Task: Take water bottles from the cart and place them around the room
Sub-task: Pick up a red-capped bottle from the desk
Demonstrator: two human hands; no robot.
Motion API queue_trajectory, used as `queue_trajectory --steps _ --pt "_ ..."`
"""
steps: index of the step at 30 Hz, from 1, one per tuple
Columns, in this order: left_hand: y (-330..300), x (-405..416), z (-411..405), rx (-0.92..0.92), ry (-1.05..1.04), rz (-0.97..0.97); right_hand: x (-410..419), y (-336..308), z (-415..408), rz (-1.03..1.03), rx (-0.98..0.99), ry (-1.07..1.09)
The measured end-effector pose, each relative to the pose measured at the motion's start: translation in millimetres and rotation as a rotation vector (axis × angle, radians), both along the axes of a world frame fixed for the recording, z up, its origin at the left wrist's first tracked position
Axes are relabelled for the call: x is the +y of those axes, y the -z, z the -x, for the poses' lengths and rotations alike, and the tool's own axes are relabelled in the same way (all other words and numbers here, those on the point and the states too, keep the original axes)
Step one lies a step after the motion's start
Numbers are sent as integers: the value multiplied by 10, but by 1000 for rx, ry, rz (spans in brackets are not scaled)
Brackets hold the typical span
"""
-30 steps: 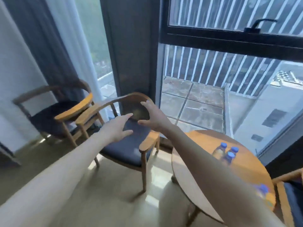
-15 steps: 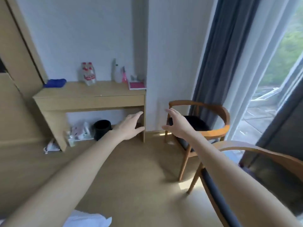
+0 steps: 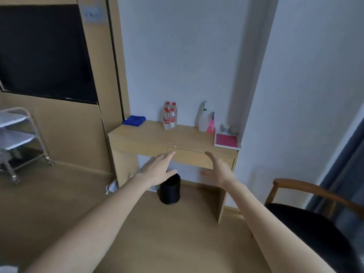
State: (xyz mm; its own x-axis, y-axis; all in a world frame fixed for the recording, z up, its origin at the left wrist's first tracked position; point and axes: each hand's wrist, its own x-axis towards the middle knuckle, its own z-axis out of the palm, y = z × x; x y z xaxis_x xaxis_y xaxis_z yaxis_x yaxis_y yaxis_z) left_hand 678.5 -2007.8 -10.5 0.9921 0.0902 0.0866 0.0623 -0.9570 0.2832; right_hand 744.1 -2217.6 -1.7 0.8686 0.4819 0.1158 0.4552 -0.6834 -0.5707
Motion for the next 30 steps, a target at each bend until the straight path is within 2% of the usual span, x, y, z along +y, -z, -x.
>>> queue_trajectory --steps 5,11,17,22,30 --pt "106 441 -642 -15 -60 53 751 181 -827 -41 57 -85" --pt "365 1542 -1593 -49 -160 167 1953 574 -1867 -27 148 -199" --pt "401 2460 -2605 -86 -172 353 2853 764 -2892 -55 255 -122" --pt "392 2939 -3563 -104 -157 368 3318 799 -3778 -143 282 -75" --pt "851 3442 -5194 -33 -106 377 3901 1200 -5413 -246 316 -10"
